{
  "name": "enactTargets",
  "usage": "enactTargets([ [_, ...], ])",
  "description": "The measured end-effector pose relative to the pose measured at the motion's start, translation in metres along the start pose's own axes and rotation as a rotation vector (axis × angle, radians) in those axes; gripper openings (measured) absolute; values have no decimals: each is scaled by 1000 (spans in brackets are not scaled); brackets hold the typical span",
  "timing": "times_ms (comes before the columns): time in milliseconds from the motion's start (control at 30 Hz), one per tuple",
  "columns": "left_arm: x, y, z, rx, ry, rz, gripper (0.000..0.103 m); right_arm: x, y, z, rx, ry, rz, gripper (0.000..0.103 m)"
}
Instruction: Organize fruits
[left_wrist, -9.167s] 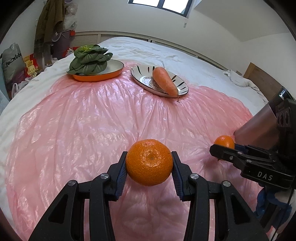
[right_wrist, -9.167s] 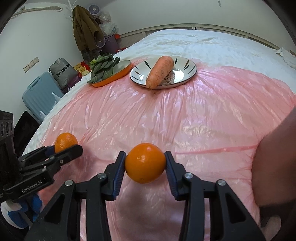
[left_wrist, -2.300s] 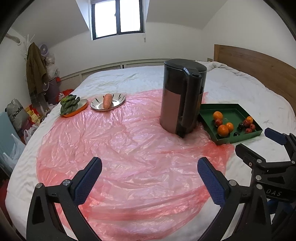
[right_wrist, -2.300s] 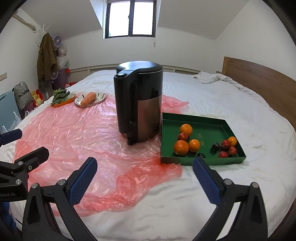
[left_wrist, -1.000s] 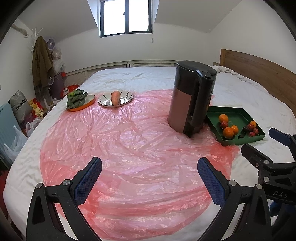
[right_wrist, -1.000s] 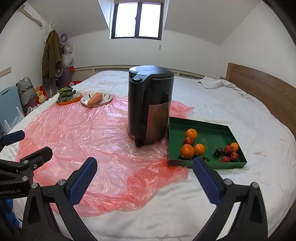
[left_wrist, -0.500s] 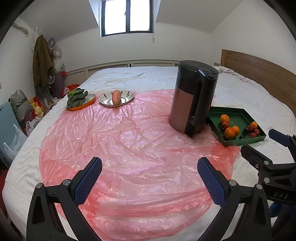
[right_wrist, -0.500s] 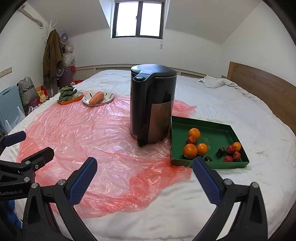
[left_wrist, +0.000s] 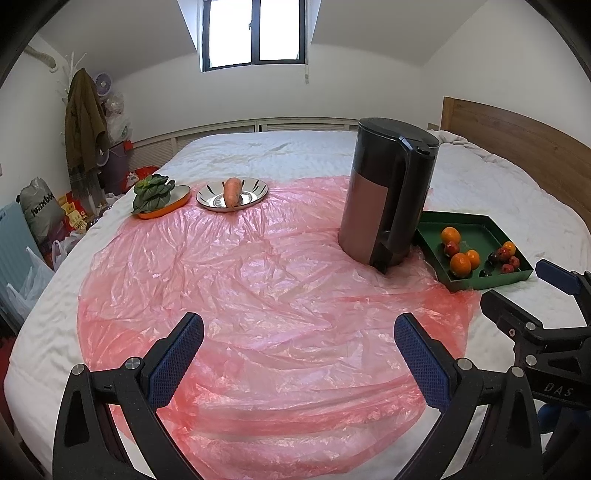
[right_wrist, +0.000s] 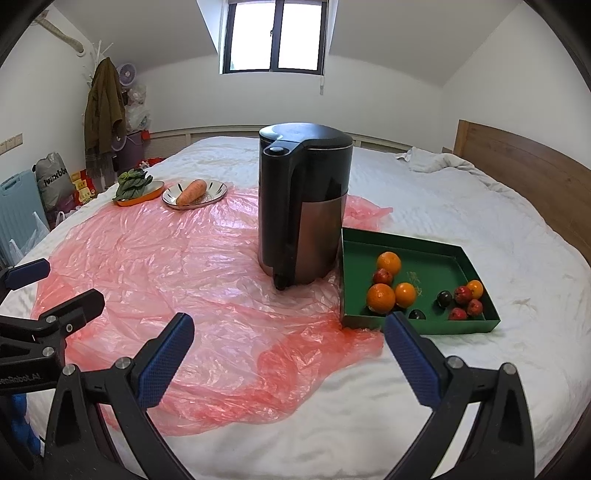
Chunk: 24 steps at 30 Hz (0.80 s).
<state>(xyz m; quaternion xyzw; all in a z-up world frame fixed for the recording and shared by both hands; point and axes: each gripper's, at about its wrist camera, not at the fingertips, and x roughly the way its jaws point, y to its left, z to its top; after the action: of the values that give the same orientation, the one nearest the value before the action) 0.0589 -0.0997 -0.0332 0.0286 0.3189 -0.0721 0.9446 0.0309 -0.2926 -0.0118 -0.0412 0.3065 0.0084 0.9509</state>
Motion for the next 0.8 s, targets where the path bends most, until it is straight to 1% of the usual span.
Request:
enactTargets([
  [800,-2,-3,1,15,-10,0,101,3,-5,0,4,0,-2,103],
])
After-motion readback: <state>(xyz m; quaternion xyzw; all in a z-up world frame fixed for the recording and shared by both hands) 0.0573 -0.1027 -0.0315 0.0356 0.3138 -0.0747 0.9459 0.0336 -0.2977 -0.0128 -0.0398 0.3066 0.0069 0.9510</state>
